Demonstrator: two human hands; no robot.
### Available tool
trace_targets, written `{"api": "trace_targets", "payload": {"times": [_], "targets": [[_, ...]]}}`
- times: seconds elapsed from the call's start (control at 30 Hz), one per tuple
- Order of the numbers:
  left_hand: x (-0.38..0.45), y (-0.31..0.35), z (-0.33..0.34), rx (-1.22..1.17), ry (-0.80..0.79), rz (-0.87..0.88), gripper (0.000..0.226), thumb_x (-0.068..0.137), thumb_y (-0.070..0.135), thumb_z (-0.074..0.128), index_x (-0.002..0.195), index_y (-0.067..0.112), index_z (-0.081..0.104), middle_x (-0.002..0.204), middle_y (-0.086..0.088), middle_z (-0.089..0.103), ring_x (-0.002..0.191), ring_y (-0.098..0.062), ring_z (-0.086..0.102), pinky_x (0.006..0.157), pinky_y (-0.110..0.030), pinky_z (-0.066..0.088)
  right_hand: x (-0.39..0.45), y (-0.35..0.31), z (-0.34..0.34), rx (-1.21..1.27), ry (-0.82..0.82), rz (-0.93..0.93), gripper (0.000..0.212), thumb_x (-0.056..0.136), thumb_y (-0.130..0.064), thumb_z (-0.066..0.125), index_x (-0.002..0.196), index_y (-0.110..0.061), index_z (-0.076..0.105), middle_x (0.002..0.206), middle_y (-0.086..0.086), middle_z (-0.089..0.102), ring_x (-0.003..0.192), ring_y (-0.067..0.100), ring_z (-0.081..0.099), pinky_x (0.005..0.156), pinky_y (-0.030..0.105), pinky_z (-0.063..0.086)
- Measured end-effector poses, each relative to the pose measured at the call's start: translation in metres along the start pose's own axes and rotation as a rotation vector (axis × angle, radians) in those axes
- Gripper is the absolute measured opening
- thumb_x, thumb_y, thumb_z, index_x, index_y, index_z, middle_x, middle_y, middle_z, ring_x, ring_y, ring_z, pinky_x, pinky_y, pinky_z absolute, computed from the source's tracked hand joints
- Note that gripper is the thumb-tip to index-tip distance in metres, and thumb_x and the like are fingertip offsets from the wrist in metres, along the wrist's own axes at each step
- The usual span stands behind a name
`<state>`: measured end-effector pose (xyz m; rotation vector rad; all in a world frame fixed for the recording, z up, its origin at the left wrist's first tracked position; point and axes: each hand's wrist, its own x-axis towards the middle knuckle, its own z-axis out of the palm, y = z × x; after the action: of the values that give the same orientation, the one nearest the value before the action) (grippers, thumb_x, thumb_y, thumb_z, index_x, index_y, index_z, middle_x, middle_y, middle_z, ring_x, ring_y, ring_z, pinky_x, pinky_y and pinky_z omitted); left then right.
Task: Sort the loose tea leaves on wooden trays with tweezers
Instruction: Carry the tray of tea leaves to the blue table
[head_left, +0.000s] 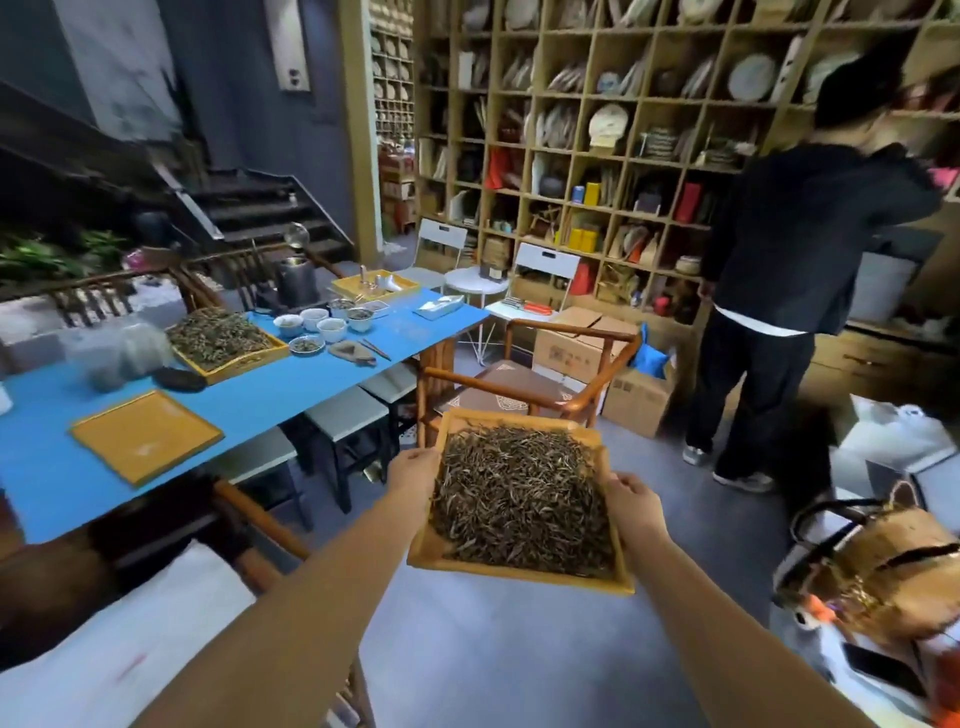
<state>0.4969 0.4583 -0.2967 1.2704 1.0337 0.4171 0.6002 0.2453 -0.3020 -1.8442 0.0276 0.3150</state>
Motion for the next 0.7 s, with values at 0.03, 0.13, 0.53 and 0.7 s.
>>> {"api": "trace_targets", "payload": {"times": [0.03, 0.13, 0.53, 0.7], "targets": [[0.012, 0.003, -0.002, -0.005, 0.012, -0.015, 0.009, 0.090, 0.014, 0.053, 0.087, 0.008, 0.060, 0.070, -0.011, 0.051, 0.060, -0.020, 0.043, 0.052, -0.028, 0.031, 0.013, -0.004, 0.011, -0.011, -0.020, -0.006, 0.029, 0.093, -0.022, 0.046, 0.112, -0.008, 0.063, 0.099, 0.013, 0.066, 0.090, 0.027, 0.061, 0.080, 0.033, 0.048], [0.053, 0.012, -0.008, -0.026, 0.042, -0.039, 0.031, 0.091, 0.011, 0.048, 0.061, 0.013, 0.038, 0.057, -0.007, 0.033, 0.051, -0.016, 0.030, 0.050, -0.027, 0.023, 0.052, -0.017, 0.047, -0.071, -0.083, -0.038, 0.029, 0.094, -0.020, 0.046, 0.113, -0.005, 0.061, 0.112, 0.020, 0.064, 0.100, 0.034, 0.060, 0.086, 0.036, 0.048], [0.206, 0.080, -0.040, -0.090, 0.246, -0.026, 0.017, 0.093, 0.014, 0.048, 0.079, 0.011, 0.058, 0.068, -0.005, 0.051, 0.061, -0.017, 0.045, 0.051, -0.029, 0.033, 0.183, -0.091, 0.202, -0.169, -0.222, -0.095, 0.034, 0.097, -0.026, 0.041, 0.118, -0.008, 0.060, 0.126, 0.017, 0.059, 0.117, 0.035, 0.051, 0.105, 0.043, 0.038], [0.261, 0.098, -0.049, -0.052, 0.330, 0.003, 0.018, 0.094, 0.018, 0.048, 0.080, 0.011, 0.057, 0.065, 0.000, 0.047, 0.057, -0.012, 0.040, 0.049, -0.026, 0.029, 0.223, -0.116, 0.256, -0.114, -0.302, -0.114, 0.024, 0.097, -0.022, 0.041, 0.092, -0.015, 0.064, 0.099, 0.006, 0.059, 0.096, 0.025, 0.054, 0.087, 0.032, 0.039]]}}
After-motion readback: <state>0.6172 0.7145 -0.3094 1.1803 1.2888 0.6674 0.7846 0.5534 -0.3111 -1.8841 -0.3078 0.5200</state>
